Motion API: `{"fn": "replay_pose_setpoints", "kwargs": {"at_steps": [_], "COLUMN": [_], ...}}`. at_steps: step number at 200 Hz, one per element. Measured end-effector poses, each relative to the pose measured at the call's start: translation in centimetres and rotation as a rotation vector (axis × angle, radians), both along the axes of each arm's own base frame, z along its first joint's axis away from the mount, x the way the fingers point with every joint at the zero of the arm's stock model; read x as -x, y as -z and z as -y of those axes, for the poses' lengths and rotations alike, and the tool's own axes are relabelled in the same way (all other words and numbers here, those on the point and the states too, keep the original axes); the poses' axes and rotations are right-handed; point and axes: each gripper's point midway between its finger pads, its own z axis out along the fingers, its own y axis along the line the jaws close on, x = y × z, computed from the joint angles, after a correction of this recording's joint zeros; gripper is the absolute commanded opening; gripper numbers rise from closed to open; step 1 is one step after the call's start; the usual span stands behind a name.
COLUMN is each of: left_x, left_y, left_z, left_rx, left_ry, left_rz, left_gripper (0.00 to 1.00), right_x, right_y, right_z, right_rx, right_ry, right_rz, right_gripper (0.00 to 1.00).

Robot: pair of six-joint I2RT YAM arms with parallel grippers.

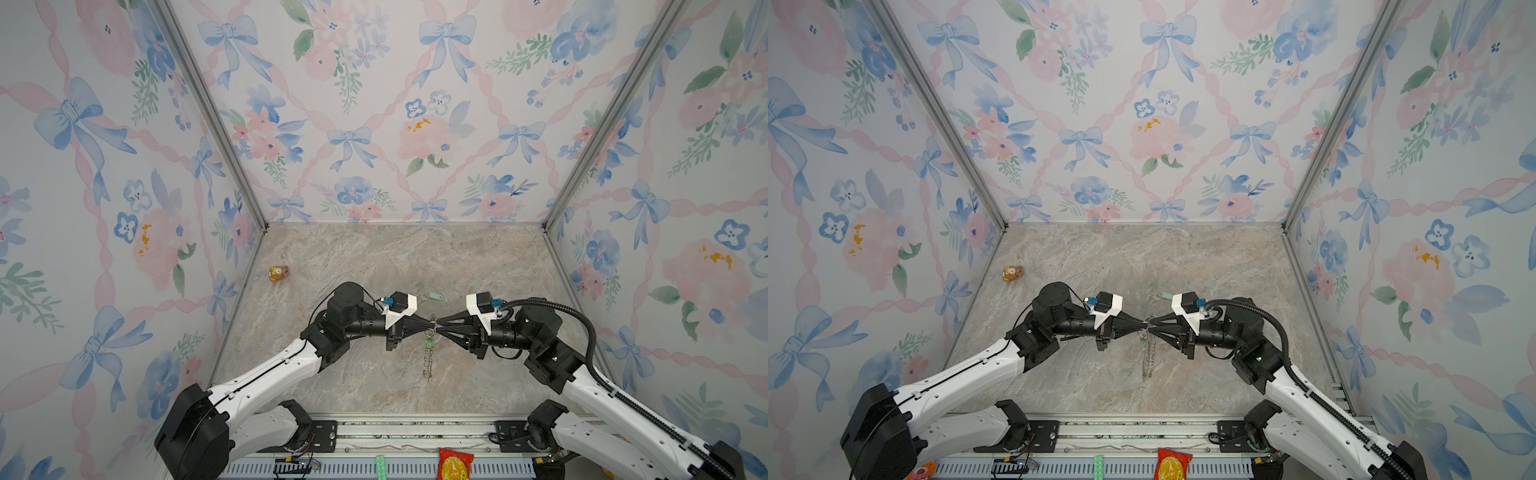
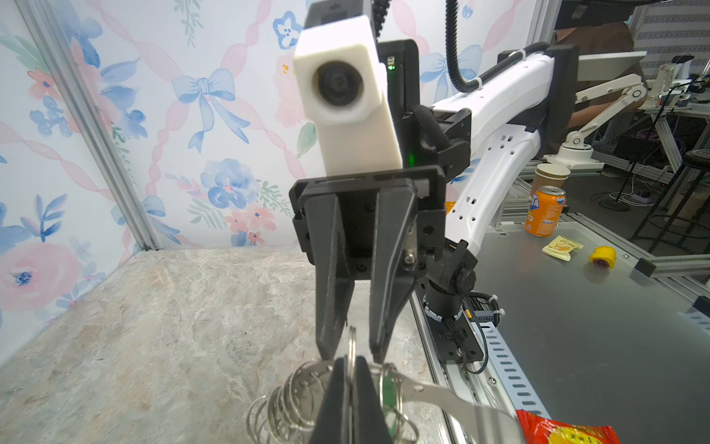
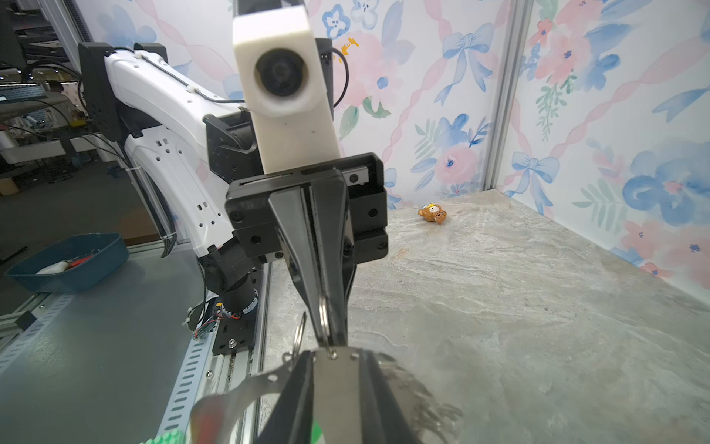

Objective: Attach keys to a key ring
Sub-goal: Pass the keyring.

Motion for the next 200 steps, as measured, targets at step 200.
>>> {"fn": "replay_pose_setpoints", "kwargs": {"at_steps": [200], "left_x": [0.36], "left_y": [0.71], "left_z": [0.35], "left_rx": [-0.009], "left_ry": [0.045], "left_rz": [-0.019], "left_gripper": [0.0], "right_x": [0.43], "right_y": [-0.46], "right_z": [0.02], "right_rx": [0.002], "right_ry": [-0.01], "right_rz": [0.009], "right_gripper": [0.15]}}
